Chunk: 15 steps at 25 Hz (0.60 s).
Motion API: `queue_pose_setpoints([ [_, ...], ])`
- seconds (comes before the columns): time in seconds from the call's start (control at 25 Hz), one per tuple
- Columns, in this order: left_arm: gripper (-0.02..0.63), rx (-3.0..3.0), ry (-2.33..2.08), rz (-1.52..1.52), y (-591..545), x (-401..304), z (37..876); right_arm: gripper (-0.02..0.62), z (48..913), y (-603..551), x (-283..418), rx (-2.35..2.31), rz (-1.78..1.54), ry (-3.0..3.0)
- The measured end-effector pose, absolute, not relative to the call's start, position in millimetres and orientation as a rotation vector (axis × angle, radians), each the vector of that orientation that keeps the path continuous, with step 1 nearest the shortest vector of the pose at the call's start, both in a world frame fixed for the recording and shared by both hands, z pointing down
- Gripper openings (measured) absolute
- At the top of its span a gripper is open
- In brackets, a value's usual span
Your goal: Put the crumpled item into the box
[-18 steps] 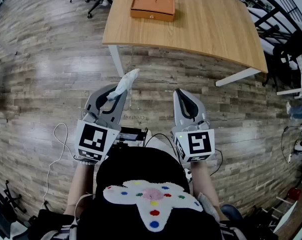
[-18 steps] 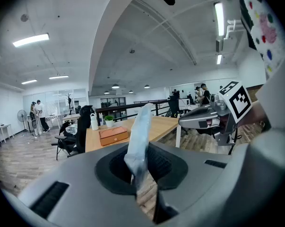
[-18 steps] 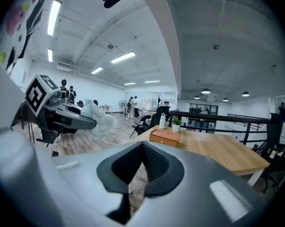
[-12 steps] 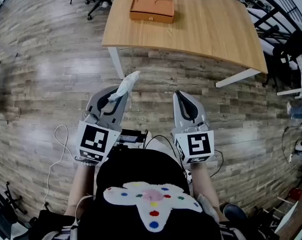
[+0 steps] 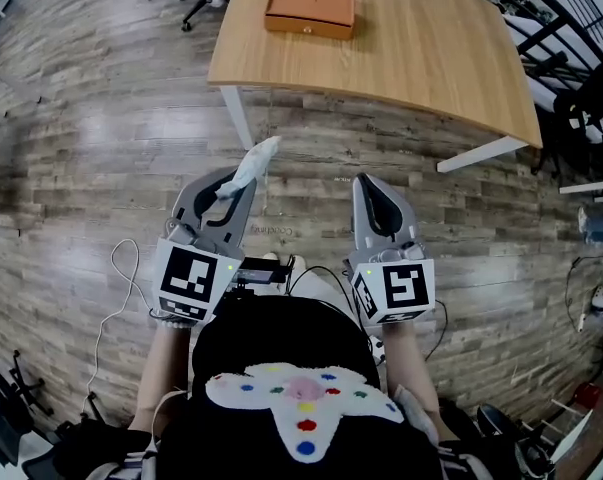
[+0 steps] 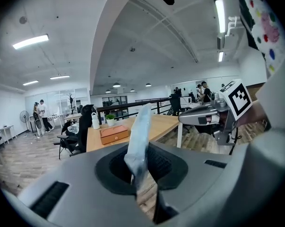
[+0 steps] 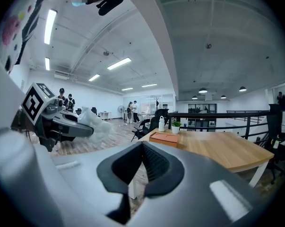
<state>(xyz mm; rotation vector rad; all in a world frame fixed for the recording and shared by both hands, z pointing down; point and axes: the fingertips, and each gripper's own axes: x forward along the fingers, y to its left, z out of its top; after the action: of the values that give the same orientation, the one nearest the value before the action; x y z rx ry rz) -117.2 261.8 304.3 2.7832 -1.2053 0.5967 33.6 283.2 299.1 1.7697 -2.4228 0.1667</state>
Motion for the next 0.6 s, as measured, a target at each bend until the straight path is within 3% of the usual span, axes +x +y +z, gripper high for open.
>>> queue_pose_setpoints([
  [0.6, 0.049, 2.745, -1.284, 0.581, 278, -95, 302, 0.009, 320, 296, 72, 1.757, 0.299, -2.417],
])
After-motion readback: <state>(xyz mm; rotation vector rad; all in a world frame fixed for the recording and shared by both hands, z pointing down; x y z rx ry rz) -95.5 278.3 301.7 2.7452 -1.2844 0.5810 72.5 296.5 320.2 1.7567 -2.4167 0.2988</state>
